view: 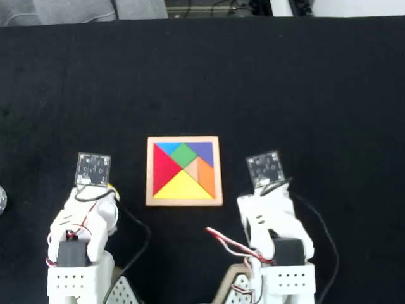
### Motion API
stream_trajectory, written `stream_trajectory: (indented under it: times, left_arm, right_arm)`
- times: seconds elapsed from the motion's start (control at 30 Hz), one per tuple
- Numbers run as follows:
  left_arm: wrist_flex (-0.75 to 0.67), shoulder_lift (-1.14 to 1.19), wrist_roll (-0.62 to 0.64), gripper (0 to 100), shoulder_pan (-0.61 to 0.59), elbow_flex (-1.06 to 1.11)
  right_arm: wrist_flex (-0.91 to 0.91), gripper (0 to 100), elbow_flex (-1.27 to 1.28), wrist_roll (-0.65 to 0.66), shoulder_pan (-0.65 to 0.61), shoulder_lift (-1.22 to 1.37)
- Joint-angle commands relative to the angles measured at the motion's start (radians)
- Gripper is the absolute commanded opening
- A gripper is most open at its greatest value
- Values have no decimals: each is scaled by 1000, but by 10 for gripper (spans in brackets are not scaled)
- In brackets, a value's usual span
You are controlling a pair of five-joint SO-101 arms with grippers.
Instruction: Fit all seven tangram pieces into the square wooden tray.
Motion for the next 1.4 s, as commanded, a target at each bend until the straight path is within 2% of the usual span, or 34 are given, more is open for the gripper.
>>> stream_trajectory:
  times: [0.0,0.07,0.2,0.47,0.53,0.67,0.77,0.87,1.07,1.37]
  left_arm:
    - [117,-5,-3,31,5,21]
    - [181,-5,-3,30,5,21]
    - [170,0,-2,30,-7,21]
    - [170,0,2,30,-15,21]
    - [170,0,48,30,-16,21]
    - [172,2,236,30,-13,21]
    - [172,-2,307,30,-16,21]
    - [172,-2,285,30,-18,21]
    - [172,0,123,30,-8,21]
    - [172,-2,109,30,-16,21]
  right_arm:
    - [127,12,-4,5,17,-76]
    - [121,12,-4,3,43,-76]
    - [121,11,-4,-9,87,-74]
    - [121,11,-2,-204,97,-70]
    - [121,11,-2,-201,97,-70]
    - [121,11,-2,-206,98,-70]
    - [121,11,-2,-204,101,-71]
    - [121,11,-2,-203,98,-71]
    - [121,11,-2,-203,98,-71]
    - [121,11,-2,-203,98,-71]
